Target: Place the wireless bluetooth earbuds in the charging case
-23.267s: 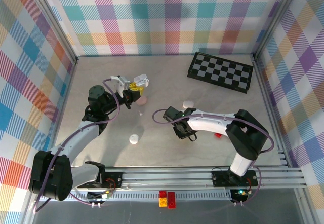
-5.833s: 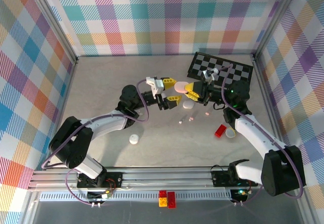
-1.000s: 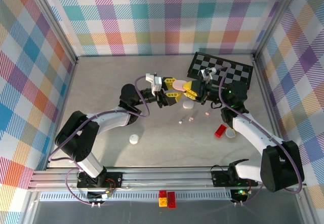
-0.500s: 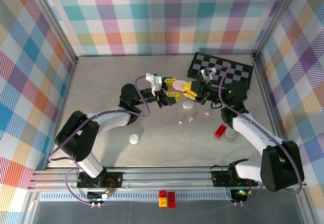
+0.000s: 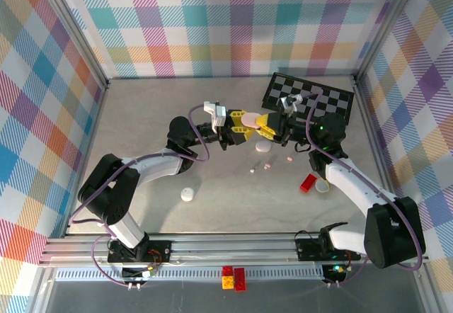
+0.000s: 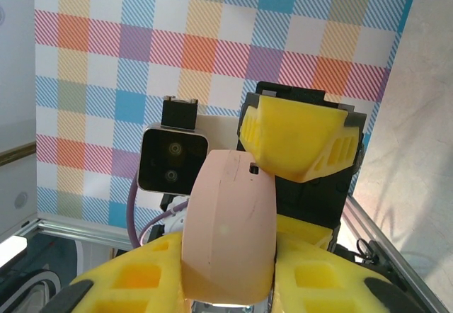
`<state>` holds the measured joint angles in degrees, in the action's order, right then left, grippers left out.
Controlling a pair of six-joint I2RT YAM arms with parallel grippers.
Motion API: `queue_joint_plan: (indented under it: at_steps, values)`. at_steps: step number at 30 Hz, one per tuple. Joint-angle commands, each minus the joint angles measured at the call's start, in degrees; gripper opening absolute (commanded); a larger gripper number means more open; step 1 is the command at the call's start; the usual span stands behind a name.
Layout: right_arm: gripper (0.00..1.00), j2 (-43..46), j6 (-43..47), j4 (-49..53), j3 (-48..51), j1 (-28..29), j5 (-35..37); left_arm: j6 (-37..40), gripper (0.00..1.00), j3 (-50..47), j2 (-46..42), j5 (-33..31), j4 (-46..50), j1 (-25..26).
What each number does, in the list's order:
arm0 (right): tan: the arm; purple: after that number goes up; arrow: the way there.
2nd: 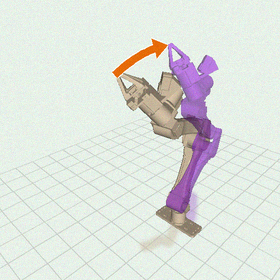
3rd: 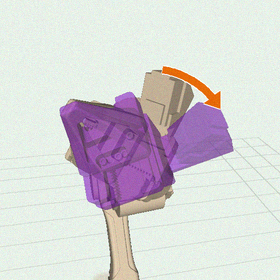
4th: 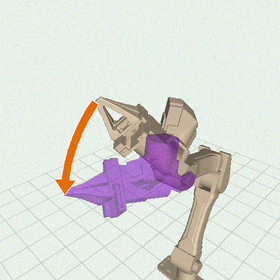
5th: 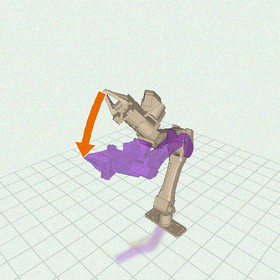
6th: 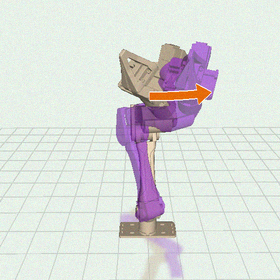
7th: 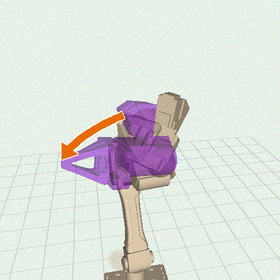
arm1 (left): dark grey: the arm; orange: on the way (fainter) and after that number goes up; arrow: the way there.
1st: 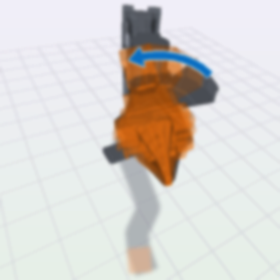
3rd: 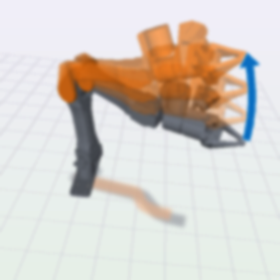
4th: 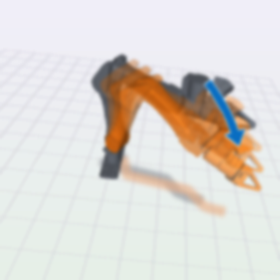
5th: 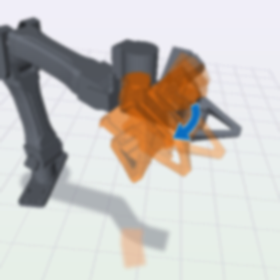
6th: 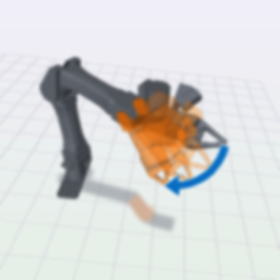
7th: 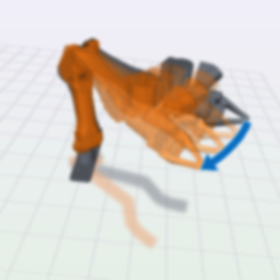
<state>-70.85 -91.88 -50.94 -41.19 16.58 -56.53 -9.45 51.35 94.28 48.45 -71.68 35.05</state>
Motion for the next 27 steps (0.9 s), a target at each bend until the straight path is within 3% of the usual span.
queue_joint_plan:
  at_steps: [1,5,10,15,19,23,27]
  values:
    - [0.45,1.6,4.7,4.7,-0.5,0.0,2.1,0.1,0.38,0.4,-0.8,1.8,-3.8,0.2]
    - [0.67,4.5,13.2,14.2,-1.7,-0.3,3.1,0.4,0.38,-0.5,-1.1,1.6,-3.5,0.2]
    - [0.79,9.5,31.5,36.6,-5.4,-0.6,7.9,0.9,0.38,-1.9,-2.1,1.4,-2.1,0.1]
    - [0.82,15.0,53.8,55.6,-9.3,-0.5,17.1,2.5,0.38,-4.9,-4.3,1.0,1.7,0.1]
    - [0.85,18.4,71.2,62.0,-10.4,-0.4,24.4,2.8,0.39,-7.2,-5.8,0.2,5.5,0.1]
    - [0.87,19.1,83.6,63.3,-11.7,1.1,22.8,2.7,0.39,-8.5,-6.7,-0.1,7.3,0.1]
    - [0.88,16.7,93.3,66.5,-15.2,5.7,26.5,4.0,0.39,-9.3,-8.1,-0.5,10.2,0.1]
